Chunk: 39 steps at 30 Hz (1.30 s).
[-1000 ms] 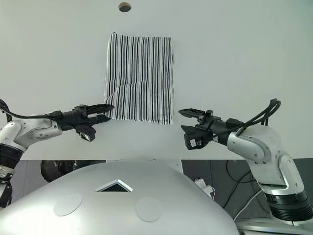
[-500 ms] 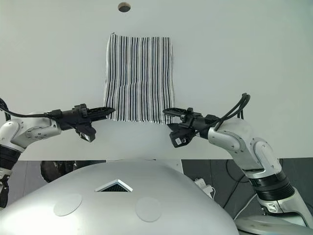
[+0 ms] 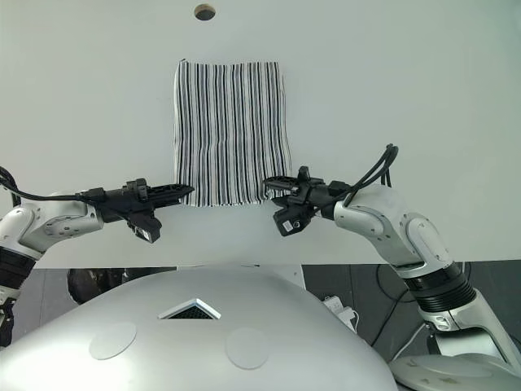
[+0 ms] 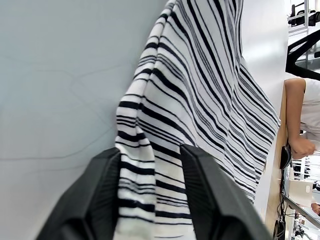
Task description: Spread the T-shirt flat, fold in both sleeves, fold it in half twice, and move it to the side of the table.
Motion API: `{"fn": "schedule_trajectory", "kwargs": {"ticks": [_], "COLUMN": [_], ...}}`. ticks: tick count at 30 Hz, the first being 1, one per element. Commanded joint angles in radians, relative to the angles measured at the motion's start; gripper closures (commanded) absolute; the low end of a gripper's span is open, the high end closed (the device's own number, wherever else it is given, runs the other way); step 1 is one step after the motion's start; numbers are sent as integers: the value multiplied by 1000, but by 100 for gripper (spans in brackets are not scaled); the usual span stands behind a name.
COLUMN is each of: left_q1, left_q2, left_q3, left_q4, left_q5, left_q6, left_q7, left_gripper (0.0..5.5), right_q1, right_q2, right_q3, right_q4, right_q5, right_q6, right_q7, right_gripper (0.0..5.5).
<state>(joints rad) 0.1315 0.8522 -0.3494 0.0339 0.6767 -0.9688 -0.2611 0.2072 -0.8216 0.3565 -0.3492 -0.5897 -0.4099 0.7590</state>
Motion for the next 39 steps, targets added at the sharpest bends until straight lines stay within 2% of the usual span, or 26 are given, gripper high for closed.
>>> {"fn": "schedule_trajectory", "kwargs": {"ticks": [1,6,13,17,20,25,29,32,36,39], "left_q1": [13,13,17,34,77,166,317,454,530,421], "left_q2": [21,26,19,34,68,135,253,350,343,230], "left_q3": [-3,7,13,25,36,43,73,158,271,288], "left_q4": [-1,-11,-25,-107,-219,-361,-518,-593,-609,-542], "left_q5": [1,-16,-79,-263,-436,-606,-776,-912,-964,-844], "left_q6": [10,12,23,81,161,257,307,296,298,353], "left_q7": [-34,-45,-75,-138,-206,-317,-408,-465,-495,-439], "left_gripper": [532,532,534,534,534,534,534,534,534,534], "right_q1": [26,14,24,93,184,300,424,518,583,454], "right_q2": [-30,-32,-36,-72,-116,-153,-153,-132,-107,-131], "right_q3": [35,36,2,-87,-196,-345,-487,-595,-683,-623], "right_q4": [80,96,41,-107,-217,-312,-374,-407,-451,-419], "right_q5": [-53,-48,45,236,372,476,520,544,571,555], "right_q6": [30,38,71,119,145,162,124,84,58,110], "right_q7": [35,32,57,90,110,129,143,155,178,177], "right_gripper": [449,539,547,547,547,547,547,547,547,547]}}
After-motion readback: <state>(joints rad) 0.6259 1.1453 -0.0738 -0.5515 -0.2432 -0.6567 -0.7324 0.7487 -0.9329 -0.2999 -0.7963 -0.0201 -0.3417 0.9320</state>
